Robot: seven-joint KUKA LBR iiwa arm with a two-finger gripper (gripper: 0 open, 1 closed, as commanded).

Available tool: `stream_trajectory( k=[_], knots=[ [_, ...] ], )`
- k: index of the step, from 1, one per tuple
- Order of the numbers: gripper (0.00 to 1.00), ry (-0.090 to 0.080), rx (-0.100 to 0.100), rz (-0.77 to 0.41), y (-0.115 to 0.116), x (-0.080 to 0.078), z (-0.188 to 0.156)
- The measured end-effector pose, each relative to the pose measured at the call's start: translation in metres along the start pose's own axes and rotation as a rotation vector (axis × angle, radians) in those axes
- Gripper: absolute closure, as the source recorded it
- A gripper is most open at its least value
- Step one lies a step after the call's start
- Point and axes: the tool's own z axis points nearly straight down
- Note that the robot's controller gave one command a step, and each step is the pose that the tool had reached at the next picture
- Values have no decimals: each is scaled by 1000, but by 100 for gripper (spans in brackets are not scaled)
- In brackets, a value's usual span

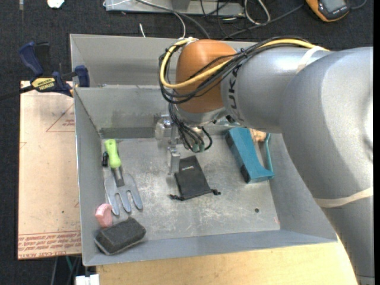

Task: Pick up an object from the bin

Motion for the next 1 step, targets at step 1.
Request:
stream_trajectory(
  k=[1],
  knots=[
    [0, -6, -4, 3, -25, 21, 26]
  ],
)
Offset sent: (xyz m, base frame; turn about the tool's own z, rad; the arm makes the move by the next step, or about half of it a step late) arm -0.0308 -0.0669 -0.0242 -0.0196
